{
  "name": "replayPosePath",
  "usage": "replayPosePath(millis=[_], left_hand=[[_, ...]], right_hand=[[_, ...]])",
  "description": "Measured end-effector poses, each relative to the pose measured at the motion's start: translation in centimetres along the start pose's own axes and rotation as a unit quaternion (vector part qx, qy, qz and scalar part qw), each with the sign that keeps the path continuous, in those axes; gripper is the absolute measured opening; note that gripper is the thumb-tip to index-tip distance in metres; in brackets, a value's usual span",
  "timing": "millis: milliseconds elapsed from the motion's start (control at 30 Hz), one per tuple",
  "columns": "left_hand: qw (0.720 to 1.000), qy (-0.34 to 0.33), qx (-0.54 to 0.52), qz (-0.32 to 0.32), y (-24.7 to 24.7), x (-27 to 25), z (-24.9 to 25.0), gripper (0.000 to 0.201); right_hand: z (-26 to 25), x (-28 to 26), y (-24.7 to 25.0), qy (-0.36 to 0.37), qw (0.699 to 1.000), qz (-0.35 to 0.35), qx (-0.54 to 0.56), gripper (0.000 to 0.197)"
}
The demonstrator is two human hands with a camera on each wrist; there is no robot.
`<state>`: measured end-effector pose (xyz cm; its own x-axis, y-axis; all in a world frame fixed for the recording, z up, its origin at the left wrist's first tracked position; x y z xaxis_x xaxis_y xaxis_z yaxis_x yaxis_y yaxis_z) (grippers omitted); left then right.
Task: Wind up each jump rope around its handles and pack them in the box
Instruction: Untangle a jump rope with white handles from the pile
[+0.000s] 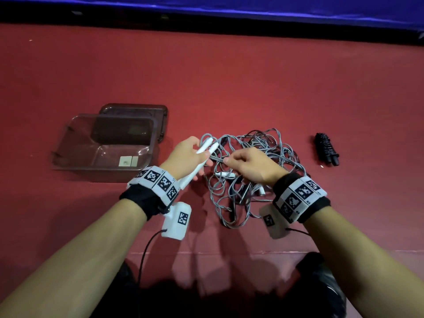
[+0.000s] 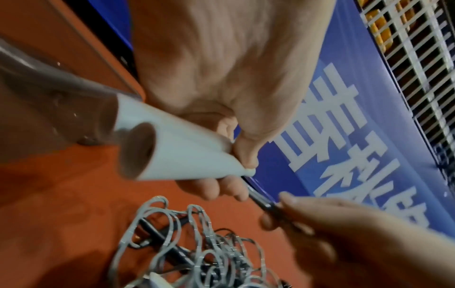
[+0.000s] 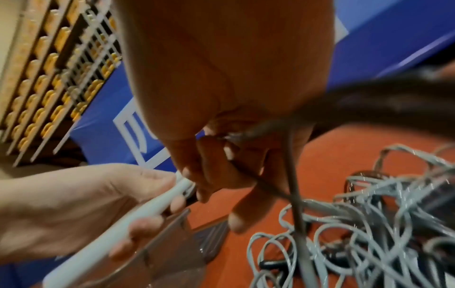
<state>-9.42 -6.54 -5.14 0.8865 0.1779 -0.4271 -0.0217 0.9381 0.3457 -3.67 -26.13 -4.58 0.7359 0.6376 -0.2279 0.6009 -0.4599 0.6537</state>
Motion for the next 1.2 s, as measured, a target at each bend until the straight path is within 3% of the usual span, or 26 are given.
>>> replayPosePath(millis=[100,200,333,467,500,567,667,733,833,933,1000,1033,1100,1133,1200], left_hand=[[0.996,-0.017,0.073,0.046,0.1,0.2,-0.5,0.017],[0.970,-0.052,0.230,0.064,-0.6,0.1,-0.1,0.010],[0.908,-0.077,0.411,-0.027,-1.2,-0.8,1.6,0.014],[0.860,-0.140,0.452,-0.192,-0.5,-1.6,3.5,0.011],[0.866,-0.154,0.420,-0.224,-0.2,-1.8,3.6,0.013],[0.912,-0.154,0.283,-0.255,0.9,-2.0,4.1,0.013],[0.955,-0.153,0.128,-0.219,2.4,-2.2,4.8,0.007],[0.975,-0.142,0.087,-0.146,2.3,-1.7,4.4,0.006],[0.998,-0.063,-0.011,-0.024,1.2,-0.8,2.3,0.005],[0.995,0.017,-0.093,0.033,0.4,-0.4,1.0,0.005],[0.992,0.039,-0.109,0.058,0.5,-0.2,1.0,0.013],[0.991,0.043,-0.106,0.066,0.6,-0.2,1.1,0.014],[0.994,0.043,-0.066,0.081,0.9,-0.3,1.3,0.010],[0.995,0.040,-0.031,0.091,0.9,-0.3,1.4,0.007],[0.990,0.020,0.078,0.112,0.9,-0.5,1.6,0.005]], right_hand=[[-1.3,-0.1,0.9,0.080,0.989,-0.014,-0.124,0.033],[-2.8,-0.4,1.7,0.167,0.942,-0.008,-0.291,0.033],[-4.4,-0.9,4.3,0.207,0.894,0.002,-0.397,0.030],[-4.1,-0.8,4.6,0.193,0.916,0.013,-0.350,0.042],[-3.5,-0.8,4.5,0.184,0.940,0.020,-0.288,0.043],[-1.8,-0.5,4.3,0.170,0.981,0.056,-0.071,0.043],[0.2,-0.5,2.6,0.119,0.980,0.111,0.118,0.059],[0.6,-0.7,0.8,0.076,0.976,0.110,0.172,0.051],[-0.3,-0.9,-0.5,0.060,0.986,0.069,0.136,0.029],[-1.3,-1.0,-1.1,0.028,0.979,-0.012,0.203,0.023],[-1.5,-0.9,-0.9,0.009,0.968,-0.025,0.248,0.023],[-1.6,-0.9,-0.6,0.015,0.975,-0.016,0.222,0.024],[-2.2,-1.1,0.3,0.068,0.997,-0.001,0.044,0.030],[-2.7,-1.3,0.7,0.100,0.991,0.003,-0.084,0.033],[-3.9,-1.6,1.6,0.143,0.943,0.017,-0.299,0.035]])
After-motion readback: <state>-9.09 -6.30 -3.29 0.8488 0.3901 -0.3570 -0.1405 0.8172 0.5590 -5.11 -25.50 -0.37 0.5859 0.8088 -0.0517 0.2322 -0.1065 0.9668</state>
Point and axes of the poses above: each hand's wrist, its own x-axis towards the middle knuckle, its own y-axis out of the back of the hand, z = x × y, the point moved 1 cm from there along x, towards the middle knuckle, and after that the axes turned 5 degrees about y, right-handed, at the moved point
